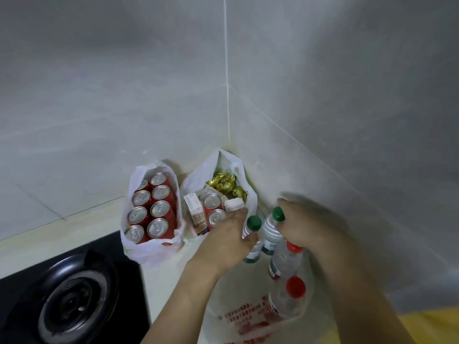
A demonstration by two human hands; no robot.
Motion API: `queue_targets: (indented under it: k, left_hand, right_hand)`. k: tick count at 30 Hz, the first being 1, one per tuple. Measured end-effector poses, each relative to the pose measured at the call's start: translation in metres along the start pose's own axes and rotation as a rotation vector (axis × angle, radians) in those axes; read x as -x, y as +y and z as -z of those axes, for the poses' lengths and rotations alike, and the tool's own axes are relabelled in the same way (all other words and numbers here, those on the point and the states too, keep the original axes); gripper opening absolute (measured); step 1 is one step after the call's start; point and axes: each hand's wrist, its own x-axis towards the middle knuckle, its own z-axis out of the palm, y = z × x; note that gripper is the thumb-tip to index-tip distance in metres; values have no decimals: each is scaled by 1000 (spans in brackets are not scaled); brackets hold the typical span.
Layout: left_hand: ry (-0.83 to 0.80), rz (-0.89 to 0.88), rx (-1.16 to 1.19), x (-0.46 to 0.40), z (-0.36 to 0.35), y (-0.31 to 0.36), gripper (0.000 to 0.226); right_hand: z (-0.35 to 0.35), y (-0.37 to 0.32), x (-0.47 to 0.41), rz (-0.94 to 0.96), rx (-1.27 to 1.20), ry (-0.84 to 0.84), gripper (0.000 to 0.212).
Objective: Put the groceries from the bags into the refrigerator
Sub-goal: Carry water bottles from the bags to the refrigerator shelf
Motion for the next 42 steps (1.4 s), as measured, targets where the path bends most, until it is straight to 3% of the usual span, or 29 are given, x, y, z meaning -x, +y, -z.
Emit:
queue_targets:
  k: [6, 10, 16, 21, 25, 29, 34, 42]
  left_hand:
    - [23, -2, 24, -23, -19, -13, 57]
    - [45, 11, 89, -28, -30, -16, 27]
    - [88, 30, 133, -29, -38, -18, 23]
    - [103, 65, 58, -20, -26, -19, 37]
    - [165, 37, 128, -5, 2, -17, 28]
    - [309, 28, 299, 19, 41, 1, 20]
    - [573, -22, 488, 59, 89, 38, 13]
    - [971, -117, 396, 124, 157, 66, 26]
  right_hand:
    - [-18, 12, -35, -46, 27, -65, 58]
    - [-30, 20, -50, -66, -18, -5, 17]
    - [-35, 24, -57, 53, -110, 56, 24]
    - [-31, 25, -51, 136, -100, 70, 21]
    - [-7, 19, -35, 176, -131, 110, 24]
    - [32, -2, -11, 306, -201, 229, 18]
    - [70, -39, 17, 458, -610, 316, 17]
    - [91, -125, 54, 697, -1158, 596, 9]
